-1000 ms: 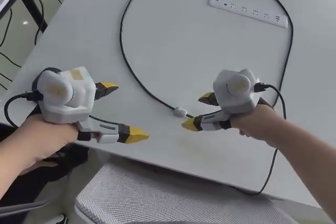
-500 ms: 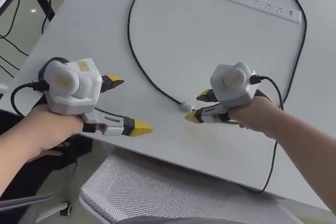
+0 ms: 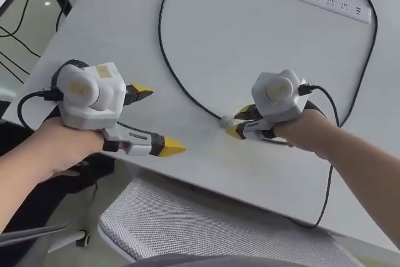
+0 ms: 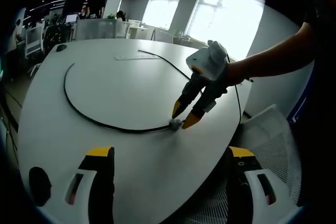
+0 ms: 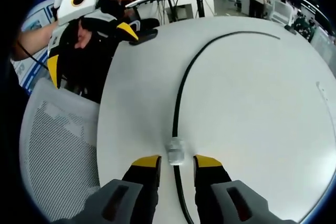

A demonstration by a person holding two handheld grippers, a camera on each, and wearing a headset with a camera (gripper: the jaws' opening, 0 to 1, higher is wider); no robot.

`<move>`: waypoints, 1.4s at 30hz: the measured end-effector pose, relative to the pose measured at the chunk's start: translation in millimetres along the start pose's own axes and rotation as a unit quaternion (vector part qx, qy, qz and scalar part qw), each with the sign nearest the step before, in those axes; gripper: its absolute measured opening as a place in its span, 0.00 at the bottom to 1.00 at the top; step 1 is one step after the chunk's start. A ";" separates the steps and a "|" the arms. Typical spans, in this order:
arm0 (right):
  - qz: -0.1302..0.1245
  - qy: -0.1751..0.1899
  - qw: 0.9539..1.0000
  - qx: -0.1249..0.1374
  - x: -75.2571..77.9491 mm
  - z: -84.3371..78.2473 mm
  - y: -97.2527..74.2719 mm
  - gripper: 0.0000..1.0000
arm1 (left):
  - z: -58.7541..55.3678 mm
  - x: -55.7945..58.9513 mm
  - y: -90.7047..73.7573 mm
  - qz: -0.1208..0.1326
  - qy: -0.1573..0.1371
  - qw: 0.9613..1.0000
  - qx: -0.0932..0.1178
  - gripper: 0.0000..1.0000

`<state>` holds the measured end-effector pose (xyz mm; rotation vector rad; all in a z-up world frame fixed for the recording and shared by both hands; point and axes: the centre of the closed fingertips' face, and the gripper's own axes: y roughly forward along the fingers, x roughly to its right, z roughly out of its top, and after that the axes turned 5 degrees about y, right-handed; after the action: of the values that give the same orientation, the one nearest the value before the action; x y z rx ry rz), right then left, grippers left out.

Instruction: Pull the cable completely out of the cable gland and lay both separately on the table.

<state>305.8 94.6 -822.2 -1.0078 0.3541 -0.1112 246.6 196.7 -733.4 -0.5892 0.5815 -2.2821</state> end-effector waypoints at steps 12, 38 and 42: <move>0.002 -0.005 1.000 -0.008 -0.9 -0.1 2.8 0.09 | -3.5 1.5 -1.8 0.003 -0.005 1.000 -0.003 0.86; 0.005 -0.002 1.000 0.004 -17.8 13.4 -22.9 0.06 | 11.2 11.6 0.0 -0.013 0.008 1.000 0.004 0.85; 0.007 -0.008 1.000 0.008 -22.7 15.9 -31.2 0.06 | 19.9 13.8 1.8 -0.016 0.016 1.000 0.010 0.86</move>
<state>292.2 96.6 -782.8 -0.9905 0.3453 -0.0931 249.6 180.9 -715.2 -0.5574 0.5663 -2.3285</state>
